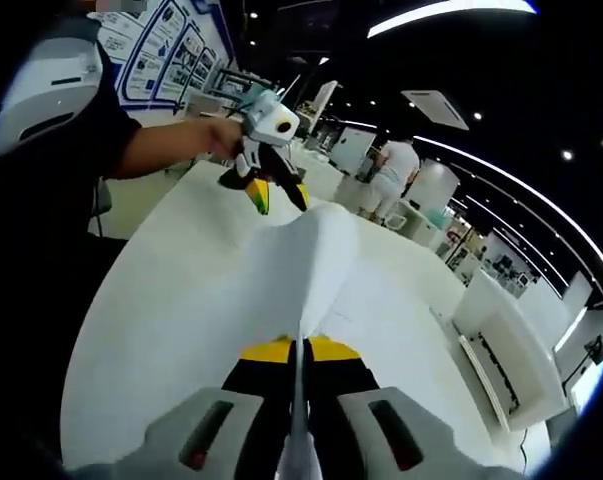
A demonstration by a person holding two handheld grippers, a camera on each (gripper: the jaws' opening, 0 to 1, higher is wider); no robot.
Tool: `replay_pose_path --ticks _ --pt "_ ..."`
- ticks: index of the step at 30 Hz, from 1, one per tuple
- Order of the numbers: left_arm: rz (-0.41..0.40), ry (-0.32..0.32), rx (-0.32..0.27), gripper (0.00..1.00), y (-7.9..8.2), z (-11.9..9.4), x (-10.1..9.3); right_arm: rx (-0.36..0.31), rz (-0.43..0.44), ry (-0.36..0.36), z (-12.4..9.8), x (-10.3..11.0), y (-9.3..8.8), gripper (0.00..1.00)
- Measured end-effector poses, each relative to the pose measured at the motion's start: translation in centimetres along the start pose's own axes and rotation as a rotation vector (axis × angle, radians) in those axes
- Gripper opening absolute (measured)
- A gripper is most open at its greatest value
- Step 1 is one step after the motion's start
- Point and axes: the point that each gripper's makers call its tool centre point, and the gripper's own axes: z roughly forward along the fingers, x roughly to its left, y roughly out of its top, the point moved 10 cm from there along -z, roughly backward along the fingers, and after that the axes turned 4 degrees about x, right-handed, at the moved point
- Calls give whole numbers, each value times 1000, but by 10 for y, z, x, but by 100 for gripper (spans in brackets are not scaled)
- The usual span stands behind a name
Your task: Organize the stack of printing papers by aligning and flattening the scattered papers on the table
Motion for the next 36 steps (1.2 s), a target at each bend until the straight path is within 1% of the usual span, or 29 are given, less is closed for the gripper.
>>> replay_pose_path --ticks 7,10,13,17,20,23,25,29,32,33,34,35,36 --pt "8 -25 21 51 3 10 7 -5 -14 2 -2 1 1 1" --pt "10 -56 27 45 4 15 8 -6 -15 1 -3 1 1 1" --pt "3 -72 25 43 5 19 9 -5 -13 0 -3 1 0 1" --pt "3 -121 20 40 7 24 7 -6 -19 5 -3 2 0 1" --pt "15 -166 18 40 8 27 5 -11 -25 11 -3 3 1 1" --pt "0 -249 5 40 8 29 3 -35 -39 28 -4 6 3 1" --pt "4 -299 -4 37 7 31 1 -46 -54 38 -4 8 5 1" --pt "0 -378 -26 26 6 33 -2 -42 -77 51 -3 11 5 1" --pt "20 -444 -43 13 5 34 -6 -39 -74 50 -3 10 4 1" --pt "22 -458 -56 7 6 34 -7 -40 -70 48 -4 9 3 2" --pt "15 -486 -65 7 6 33 -10 -41 -67 46 -5 8 3 3" --pt "18 -476 -59 6 6 32 -10 -42 -63 45 -5 8 3 4" --pt "25 -482 -61 6 6 31 -10 -45 -61 41 -6 7 3 5"
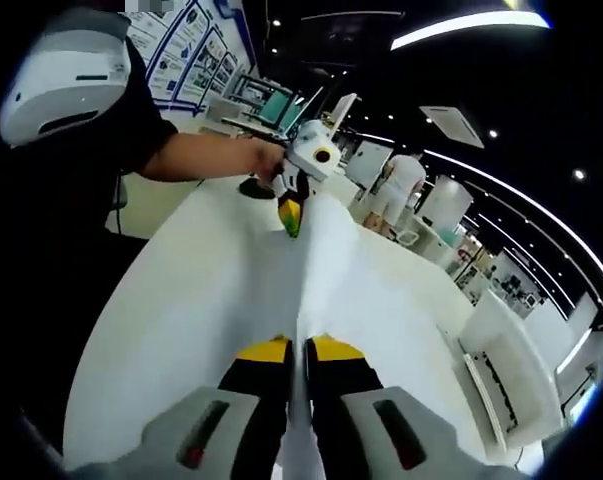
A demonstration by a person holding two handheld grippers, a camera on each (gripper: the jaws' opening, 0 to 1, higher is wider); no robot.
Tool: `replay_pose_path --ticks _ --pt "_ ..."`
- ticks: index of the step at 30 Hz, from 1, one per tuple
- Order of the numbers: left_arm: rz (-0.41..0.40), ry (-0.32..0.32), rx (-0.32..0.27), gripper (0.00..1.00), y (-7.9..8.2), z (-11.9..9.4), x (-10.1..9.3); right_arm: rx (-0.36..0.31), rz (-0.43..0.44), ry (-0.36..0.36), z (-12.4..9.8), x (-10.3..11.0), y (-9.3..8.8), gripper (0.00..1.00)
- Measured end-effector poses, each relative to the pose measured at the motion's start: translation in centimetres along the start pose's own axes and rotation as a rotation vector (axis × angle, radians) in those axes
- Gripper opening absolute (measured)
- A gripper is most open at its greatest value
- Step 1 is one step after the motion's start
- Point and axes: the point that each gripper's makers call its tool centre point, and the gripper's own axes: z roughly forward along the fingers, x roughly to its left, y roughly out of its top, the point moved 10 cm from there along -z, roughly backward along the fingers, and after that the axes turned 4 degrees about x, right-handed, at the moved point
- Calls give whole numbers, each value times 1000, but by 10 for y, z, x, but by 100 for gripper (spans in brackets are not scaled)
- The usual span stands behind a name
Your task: Organize the stack of printing papers by aligning and flattening the scattered papers on the table
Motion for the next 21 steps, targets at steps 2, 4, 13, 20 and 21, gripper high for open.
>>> replay_pose_path --ticks 2,4,13,20,21 --pt "9 -7 -3 6 2 -2 -2 -4 6 -5 -1 -1 0 8" --pt "8 -6 -7 6 5 -3 -3 -7 8 -12 -2 -1 1 10" --pt "117 84 -15 6 19 -9 -9 -34 46 -86 -9 -8 0 31" --pt "189 127 -10 6 26 -15 -16 -113 147 -163 -25 -21 -3 45" --pt "194 133 -10 6 27 -15 -17 -123 154 -172 -26 -22 -4 46"
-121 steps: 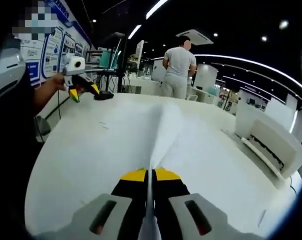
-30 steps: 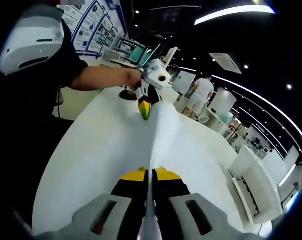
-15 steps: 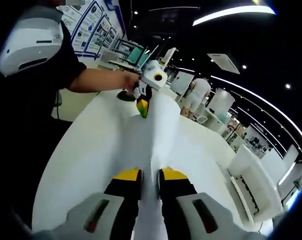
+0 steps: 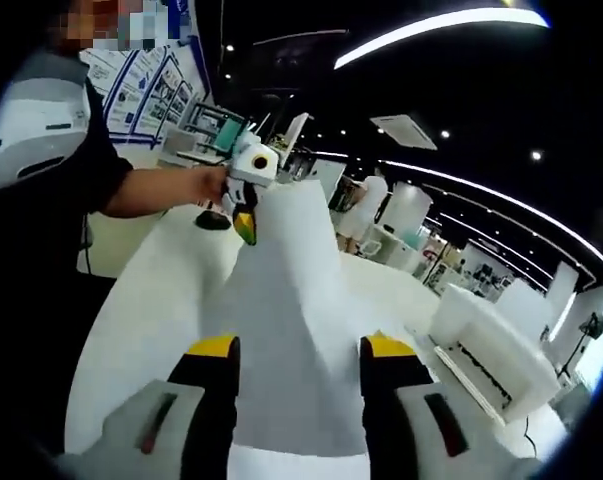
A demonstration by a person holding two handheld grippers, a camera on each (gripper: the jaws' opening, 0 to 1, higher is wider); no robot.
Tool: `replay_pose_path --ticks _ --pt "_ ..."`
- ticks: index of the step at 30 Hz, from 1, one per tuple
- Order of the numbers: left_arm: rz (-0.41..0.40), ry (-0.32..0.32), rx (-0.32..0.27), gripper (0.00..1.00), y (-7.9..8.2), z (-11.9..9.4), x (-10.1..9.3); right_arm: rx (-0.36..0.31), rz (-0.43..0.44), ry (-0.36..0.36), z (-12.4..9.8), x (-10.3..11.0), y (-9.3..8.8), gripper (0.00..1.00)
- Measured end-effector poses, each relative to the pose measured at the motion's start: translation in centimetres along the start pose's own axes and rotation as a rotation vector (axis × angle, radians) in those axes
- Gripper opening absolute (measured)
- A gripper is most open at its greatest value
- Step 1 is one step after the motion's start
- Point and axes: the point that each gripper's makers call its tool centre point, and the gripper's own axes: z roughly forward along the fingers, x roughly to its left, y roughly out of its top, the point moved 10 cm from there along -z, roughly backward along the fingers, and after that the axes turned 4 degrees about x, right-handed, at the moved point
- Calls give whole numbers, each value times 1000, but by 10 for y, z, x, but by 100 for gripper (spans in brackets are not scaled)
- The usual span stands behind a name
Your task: Organize the stack of printing papers by aligning and flattening the scattered papers on the table
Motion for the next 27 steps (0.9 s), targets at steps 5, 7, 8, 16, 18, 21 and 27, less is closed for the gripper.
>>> replay_pose_path --ticks 5,7,8,16,18,21,27 --pt "20 10 -3 6 2 -2 -2 -89 98 -63 -6 -10 -3 57" --pt "30 16 -9 6 2 -4 -2 -120 153 -101 -8 -15 -6 63" --pt "36 18 -15 6 3 -5 -3 -134 187 -116 -9 -18 -9 66" --pt "67 27 -36 6 0 -7 -4 -300 520 -20 8 -27 -36 81" --pt "60 28 -46 6 -2 -8 -4 -307 550 24 16 -25 -39 80" --pt "47 30 -67 6 -6 -9 -4 -351 594 96 26 -20 -37 65" --pt "5 37 -115 6 -13 -12 -1 -368 467 159 26 -15 -25 0"
